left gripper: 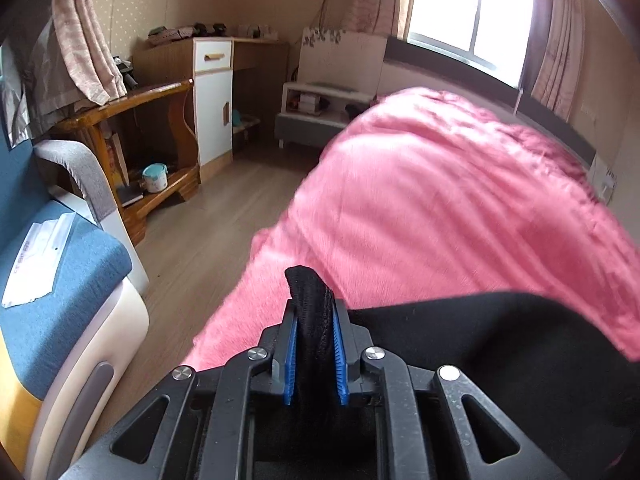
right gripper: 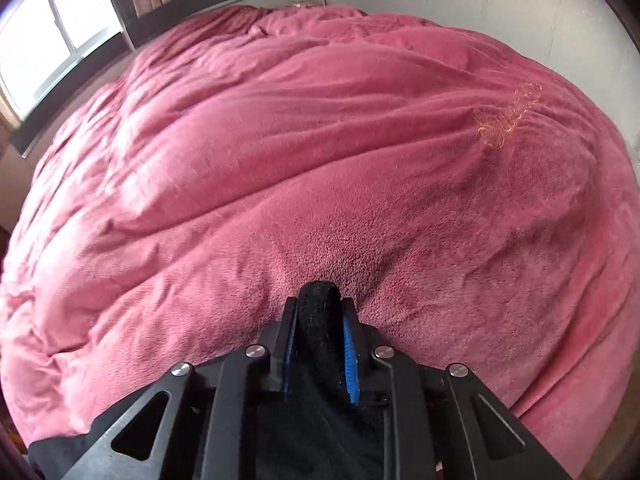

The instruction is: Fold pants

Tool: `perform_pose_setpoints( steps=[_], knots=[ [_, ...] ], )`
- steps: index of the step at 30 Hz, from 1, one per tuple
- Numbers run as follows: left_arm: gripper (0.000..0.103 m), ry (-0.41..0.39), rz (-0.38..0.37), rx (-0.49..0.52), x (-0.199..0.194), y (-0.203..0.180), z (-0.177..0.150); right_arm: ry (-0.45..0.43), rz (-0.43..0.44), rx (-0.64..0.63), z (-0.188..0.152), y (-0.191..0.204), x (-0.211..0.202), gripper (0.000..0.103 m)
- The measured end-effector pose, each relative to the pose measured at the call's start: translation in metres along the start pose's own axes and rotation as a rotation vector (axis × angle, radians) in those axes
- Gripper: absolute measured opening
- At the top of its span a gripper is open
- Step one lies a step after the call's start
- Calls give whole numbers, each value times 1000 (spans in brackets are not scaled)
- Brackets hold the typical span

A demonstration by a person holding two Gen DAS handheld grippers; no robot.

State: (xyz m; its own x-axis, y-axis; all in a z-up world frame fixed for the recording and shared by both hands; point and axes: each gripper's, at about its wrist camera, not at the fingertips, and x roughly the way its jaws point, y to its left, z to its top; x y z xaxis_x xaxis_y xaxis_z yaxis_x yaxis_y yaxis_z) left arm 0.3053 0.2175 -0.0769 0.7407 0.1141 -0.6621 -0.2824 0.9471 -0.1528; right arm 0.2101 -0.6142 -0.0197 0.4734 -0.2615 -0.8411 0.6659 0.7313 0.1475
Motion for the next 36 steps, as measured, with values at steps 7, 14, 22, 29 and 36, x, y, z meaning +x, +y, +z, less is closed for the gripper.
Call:
perform_pose_setpoints(
  steps=[7,14,22,29,36],
  knots=[
    [15,-88,-105,-83,-64,14,20,-61,189,121,-12,-43,-46,19],
    [15,-131,-208,-220,-119,37,15,-106,310,200,-35,-62,-82,17],
    [15,-156,-269,-294,-172,80,-11,-141,394,266,-75,-102,-116,17],
    [15,-146,-274,-337,-196,115,-49,-146,418,313,-110,-141,-127,17],
    [15,-106,-272,-354,-206,137,-94,-131,391,355,-156,-180,-121,16]
  ],
)
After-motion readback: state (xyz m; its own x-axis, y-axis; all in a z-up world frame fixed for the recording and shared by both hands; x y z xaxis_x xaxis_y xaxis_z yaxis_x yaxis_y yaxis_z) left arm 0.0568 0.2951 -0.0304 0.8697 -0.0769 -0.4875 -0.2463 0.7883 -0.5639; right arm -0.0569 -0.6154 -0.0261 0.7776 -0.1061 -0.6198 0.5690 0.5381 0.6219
